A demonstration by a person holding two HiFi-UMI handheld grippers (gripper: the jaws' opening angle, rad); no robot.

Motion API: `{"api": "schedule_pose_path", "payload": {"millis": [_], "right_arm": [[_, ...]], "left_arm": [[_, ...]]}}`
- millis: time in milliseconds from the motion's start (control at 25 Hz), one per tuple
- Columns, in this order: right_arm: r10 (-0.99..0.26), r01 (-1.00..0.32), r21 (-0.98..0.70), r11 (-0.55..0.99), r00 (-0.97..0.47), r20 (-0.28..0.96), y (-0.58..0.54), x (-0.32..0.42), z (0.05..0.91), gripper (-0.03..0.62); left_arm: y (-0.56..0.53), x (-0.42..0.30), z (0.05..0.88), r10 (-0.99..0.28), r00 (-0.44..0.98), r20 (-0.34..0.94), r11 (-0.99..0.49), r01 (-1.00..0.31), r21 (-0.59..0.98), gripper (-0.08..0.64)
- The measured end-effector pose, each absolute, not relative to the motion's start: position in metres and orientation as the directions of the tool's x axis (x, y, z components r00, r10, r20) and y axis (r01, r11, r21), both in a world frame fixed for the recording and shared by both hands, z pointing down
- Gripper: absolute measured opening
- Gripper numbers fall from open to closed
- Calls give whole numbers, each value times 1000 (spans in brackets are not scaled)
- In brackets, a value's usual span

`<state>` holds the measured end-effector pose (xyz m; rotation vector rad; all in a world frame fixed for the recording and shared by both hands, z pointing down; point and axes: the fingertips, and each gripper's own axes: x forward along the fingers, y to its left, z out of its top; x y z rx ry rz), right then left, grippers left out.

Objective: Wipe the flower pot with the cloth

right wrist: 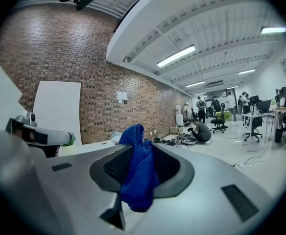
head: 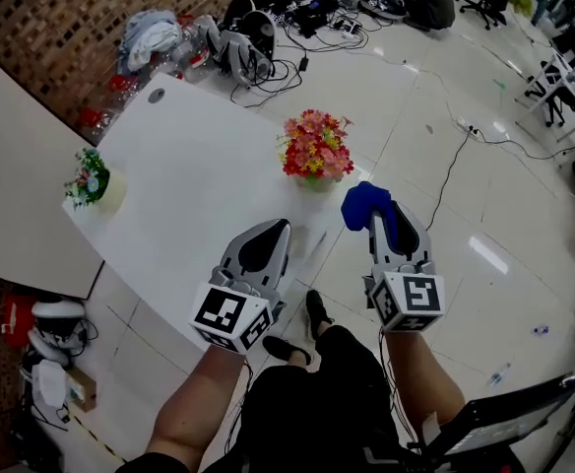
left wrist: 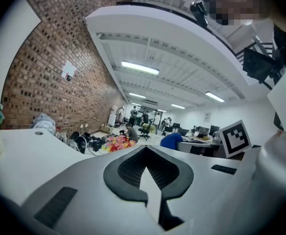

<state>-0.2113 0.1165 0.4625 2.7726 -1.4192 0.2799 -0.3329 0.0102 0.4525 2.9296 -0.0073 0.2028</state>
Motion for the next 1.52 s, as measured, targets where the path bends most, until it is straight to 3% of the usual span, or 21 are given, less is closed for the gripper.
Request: {"api": "schedule_pose_path", "payload": {"millis": [360, 840, 1520], "right_arm": [[-878, -879, -30, -476, 474, 64, 159, -195, 369, 98], [-933, -931, -69, -359, 359, 12, 247, -133, 333, 98], [-852, -846, -117, -520, 523, 2, 244, -83, 314, 98]], "left_arm": [[55, -316, 384, -8, 994, 112, -988, -25, 150, -3], [146, -240, 338, -79, 996, 36, -985, -83, 149, -3], [136, -162, 323, 128, 992, 8, -978, 125, 166, -3]]}}
